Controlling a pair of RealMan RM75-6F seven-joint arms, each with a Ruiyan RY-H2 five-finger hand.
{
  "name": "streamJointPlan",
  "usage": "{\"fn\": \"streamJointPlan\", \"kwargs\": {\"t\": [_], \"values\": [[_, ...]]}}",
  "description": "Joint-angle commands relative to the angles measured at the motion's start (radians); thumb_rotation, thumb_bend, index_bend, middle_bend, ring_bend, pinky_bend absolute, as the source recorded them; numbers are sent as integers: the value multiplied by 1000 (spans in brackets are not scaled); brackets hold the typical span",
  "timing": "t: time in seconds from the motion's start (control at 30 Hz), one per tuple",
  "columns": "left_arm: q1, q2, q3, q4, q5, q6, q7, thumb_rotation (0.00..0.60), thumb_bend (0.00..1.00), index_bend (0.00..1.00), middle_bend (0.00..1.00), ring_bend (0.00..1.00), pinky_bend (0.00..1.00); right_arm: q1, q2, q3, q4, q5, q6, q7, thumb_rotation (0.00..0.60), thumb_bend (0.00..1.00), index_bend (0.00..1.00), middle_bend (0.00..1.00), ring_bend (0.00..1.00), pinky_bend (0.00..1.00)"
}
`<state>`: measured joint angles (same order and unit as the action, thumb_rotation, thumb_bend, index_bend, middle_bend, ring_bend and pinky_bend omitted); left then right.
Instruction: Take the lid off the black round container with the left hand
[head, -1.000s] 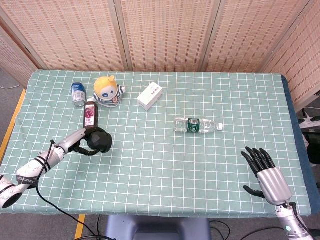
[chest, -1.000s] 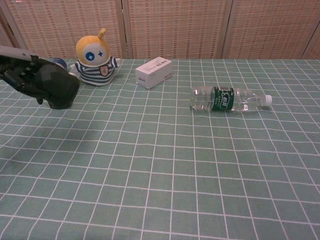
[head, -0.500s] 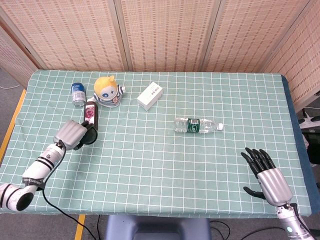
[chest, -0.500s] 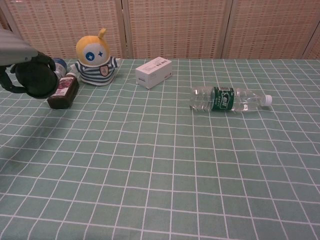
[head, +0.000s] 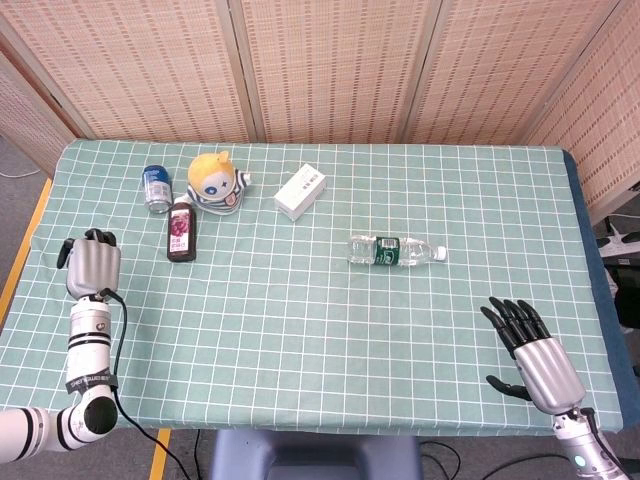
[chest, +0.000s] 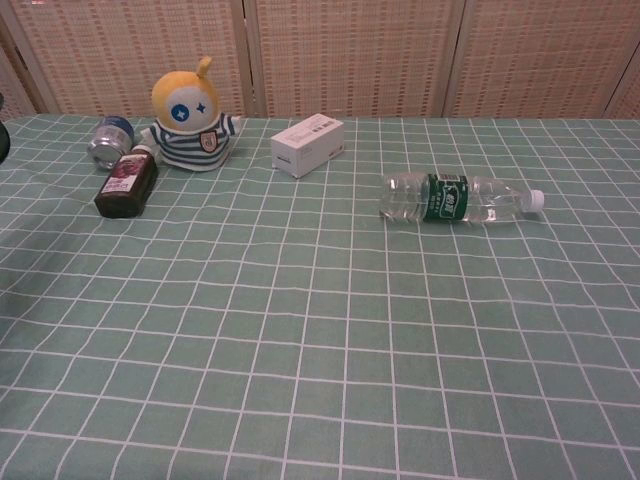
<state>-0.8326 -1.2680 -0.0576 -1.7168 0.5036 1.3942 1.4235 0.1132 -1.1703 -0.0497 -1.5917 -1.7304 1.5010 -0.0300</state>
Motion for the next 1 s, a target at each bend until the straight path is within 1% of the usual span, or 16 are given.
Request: {"fn": "streamJointPlan", "kwargs": {"t": [0.03,0.17,0.2,0.27,0.3,0.37,0.43,0.5,0.53,0.6,0.63,0.67,0.73,0.8,0.97,1.0], "values": [[17,70,-42,-41,63,-306,-322,600,348,811,831,594,644,0,0,1,0,1,-1,-1,600,0,0,0,0,0],[46,113,-66,-29,181,-447,-554,600,347,811,831,594,634,1,-2,1,1,3,-4,-1,600,0,0,0,0,0],[57,127,-80,-29,217,-502,-647,600,347,811,831,594,632,1,-3,0,1,4,-6,2,600,0,0,0,0,0],[79,140,-107,-21,281,-571,-798,600,347,806,824,595,630,3,-2,-2,0,3,-12,11,600,0,0,0,0,0],[95,145,-123,-10,337,-607,-894,600,348,804,821,594,631,4,-1,-4,-1,3,-15,16,600,0,0,0,0,0],[125,142,-149,15,436,-638,-1050,600,347,799,814,594,636,5,0,-5,-2,3,-17,16,600,0,0,0,0,0],[146,139,-165,29,507,-670,-1187,600,347,795,809,593,631,4,0,-4,-2,2,-13,16,600,0,0,0,0,0],[161,138,-173,45,573,-732,-1339,600,347,794,807,592,617,2,-2,-2,-1,2,-8,11,600,0,0,0,0,0],[161,135,-169,62,610,-757,-1383,600,346,795,808,592,605,1,-3,-2,0,1,-7,8,600,0,0,0,0,0],[150,132,-141,102,676,-824,-1432,600,345,797,810,591,595,2,-5,-3,1,0,-9,6,600,0,0,0,0,0],[137,131,-126,118,695,-873,-1460,600,346,797,809,591,592,2,-6,-5,0,0,-12,6,600,0,0,0,0,0],[130,127,-119,129,707,-896,-1477,600,347,797,807,591,591,3,-6,-6,0,0,-14,6,600,0,0,0,0,0],[117,114,-103,154,742,-916,-1489,600,348,796,805,591,587,3,-5,-7,0,1,-17,5,600,0,0,0,0,0],[109,101,-89,170,767,-915,-1483,600,347,795,804,590,554,2,-4,-6,-1,2,-15,6,600,0,0,0,0,0],[97,65,-49,200,795,-877,-1414,600,347,781,790,547,282,2,-2,-5,-1,3,-15,11,600,0,0,0,0,0],[96,58,-45,205,796,-866,-1398,600,347,778,787,535,260,3,-2,-6,-1,3,-16,12,600,0,0,0,0,0]]}}
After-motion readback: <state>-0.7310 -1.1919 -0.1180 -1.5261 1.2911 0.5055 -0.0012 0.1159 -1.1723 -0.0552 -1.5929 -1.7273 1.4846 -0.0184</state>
